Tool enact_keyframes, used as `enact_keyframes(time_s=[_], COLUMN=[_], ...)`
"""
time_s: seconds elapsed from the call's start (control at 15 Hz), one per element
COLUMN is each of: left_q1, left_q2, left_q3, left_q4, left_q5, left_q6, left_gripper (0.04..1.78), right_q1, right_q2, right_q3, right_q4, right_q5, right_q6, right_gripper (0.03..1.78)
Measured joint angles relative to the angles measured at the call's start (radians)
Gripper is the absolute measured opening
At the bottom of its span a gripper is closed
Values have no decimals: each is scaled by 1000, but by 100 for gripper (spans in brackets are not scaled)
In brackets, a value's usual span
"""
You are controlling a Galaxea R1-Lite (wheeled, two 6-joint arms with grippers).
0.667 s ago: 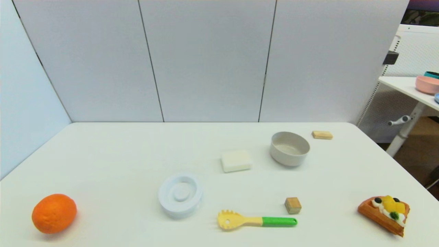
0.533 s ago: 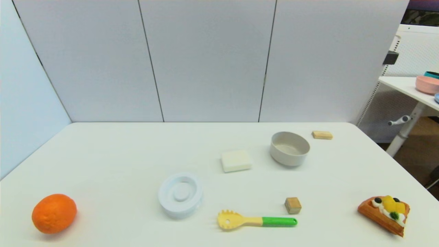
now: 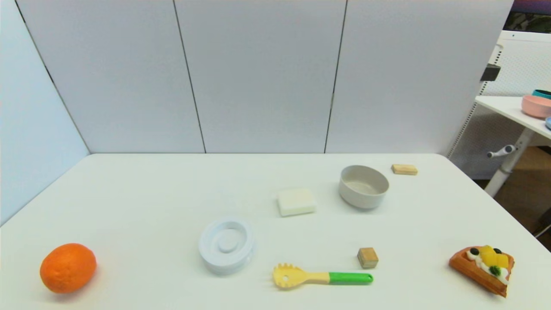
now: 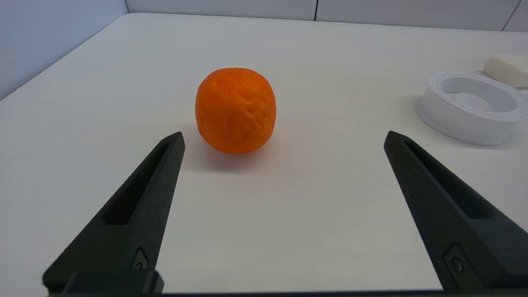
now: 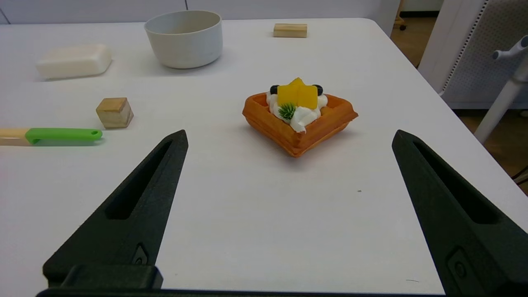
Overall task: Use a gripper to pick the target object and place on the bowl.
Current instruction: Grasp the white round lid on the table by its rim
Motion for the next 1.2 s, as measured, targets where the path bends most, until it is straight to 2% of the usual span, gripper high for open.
enact_keyframes(time_s=[0.27, 0.6, 0.87, 1.2], left_q1=[0, -27, -134, -342], left_q2=[7, 197, 511, 915], left_q3=[-7, -257, -504, -767], left_q4=[0, 15, 39, 149], left_q5=[-1, -52, -102, -157], left_q6=[9, 78, 184, 376], left_gripper=[171, 171, 171, 171], right_q1=[0, 0, 0, 0], right_q2=[0, 0, 0, 0], right_q3=[0, 0, 0, 0], right_q4=[0, 0, 0, 0], right_q5=[0, 0, 0, 0], right_q6=[0, 0, 0, 0], right_gripper=[171, 171, 171, 171])
